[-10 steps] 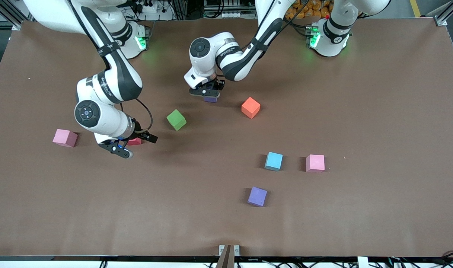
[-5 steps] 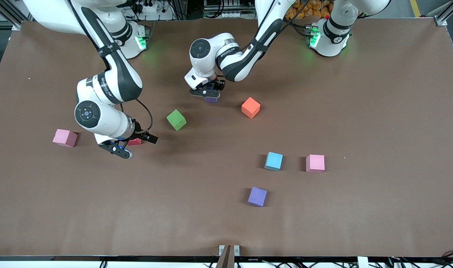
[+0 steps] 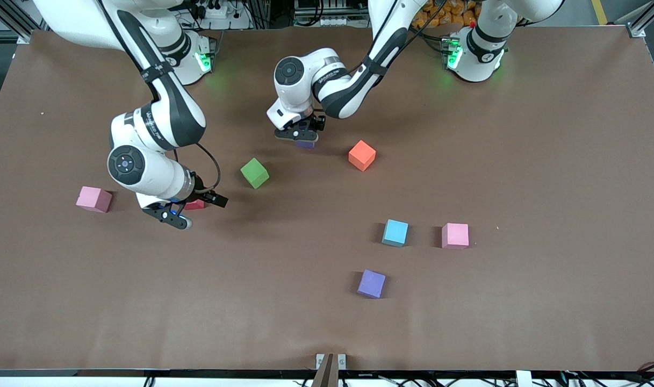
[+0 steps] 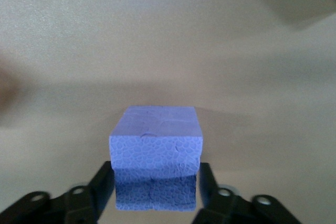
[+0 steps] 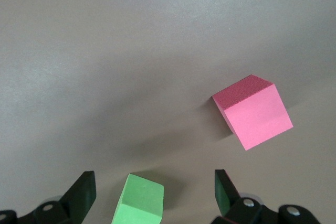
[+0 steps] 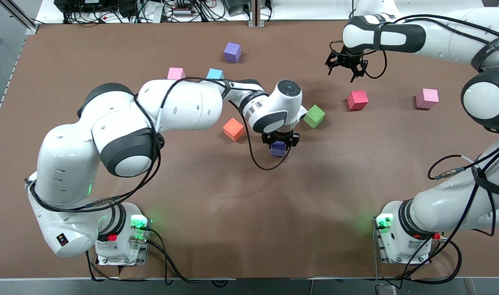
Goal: Arrange blocks into number 1
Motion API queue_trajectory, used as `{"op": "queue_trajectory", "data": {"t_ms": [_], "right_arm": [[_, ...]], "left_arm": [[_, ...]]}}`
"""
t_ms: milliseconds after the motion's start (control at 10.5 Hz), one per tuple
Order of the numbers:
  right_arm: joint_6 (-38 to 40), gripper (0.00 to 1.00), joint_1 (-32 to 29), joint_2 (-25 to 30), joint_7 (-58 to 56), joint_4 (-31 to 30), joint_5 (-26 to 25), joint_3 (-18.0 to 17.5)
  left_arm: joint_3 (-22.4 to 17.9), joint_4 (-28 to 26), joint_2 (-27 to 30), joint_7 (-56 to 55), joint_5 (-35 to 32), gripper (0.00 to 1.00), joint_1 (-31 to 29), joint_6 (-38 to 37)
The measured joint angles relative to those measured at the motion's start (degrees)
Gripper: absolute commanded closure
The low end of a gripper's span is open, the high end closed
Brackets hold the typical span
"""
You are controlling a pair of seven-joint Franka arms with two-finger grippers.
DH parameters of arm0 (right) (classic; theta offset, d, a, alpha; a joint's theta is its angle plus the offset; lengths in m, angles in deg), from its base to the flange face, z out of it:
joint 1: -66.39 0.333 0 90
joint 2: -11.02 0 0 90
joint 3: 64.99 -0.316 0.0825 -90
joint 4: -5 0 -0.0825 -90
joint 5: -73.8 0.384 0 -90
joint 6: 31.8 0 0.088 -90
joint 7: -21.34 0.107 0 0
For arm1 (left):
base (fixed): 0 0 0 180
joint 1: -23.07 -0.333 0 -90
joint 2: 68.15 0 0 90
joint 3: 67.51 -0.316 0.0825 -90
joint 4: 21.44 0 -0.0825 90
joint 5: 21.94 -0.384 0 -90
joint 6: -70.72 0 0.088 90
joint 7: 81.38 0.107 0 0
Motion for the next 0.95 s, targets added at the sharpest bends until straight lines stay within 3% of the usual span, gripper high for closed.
{"op": "queue_trajectory", "data": {"t_ms": [381,571,952], "right_arm": [[0.02,0.0,0.01,-0.05,0.0,0.03,0.0,-0.02],[0.06,0.0,0.07,-0.12,0.03,0.05,0.0,-0.11],[0.67,0.0,0.17,-0.19,0.04,0.06,0.0,-0.18]], "left_arm": [[-0.19,1.58,3.41,-1.79,0.01,0.0,-4.46,-6.08],[-0.64,1.4,4.89,-9.1,-0.22,0.0,-7.56,-8.94],[-1.87,-5.68,4.15,-23.95,-4.42,0.0,-10.72,-5.84]]}}
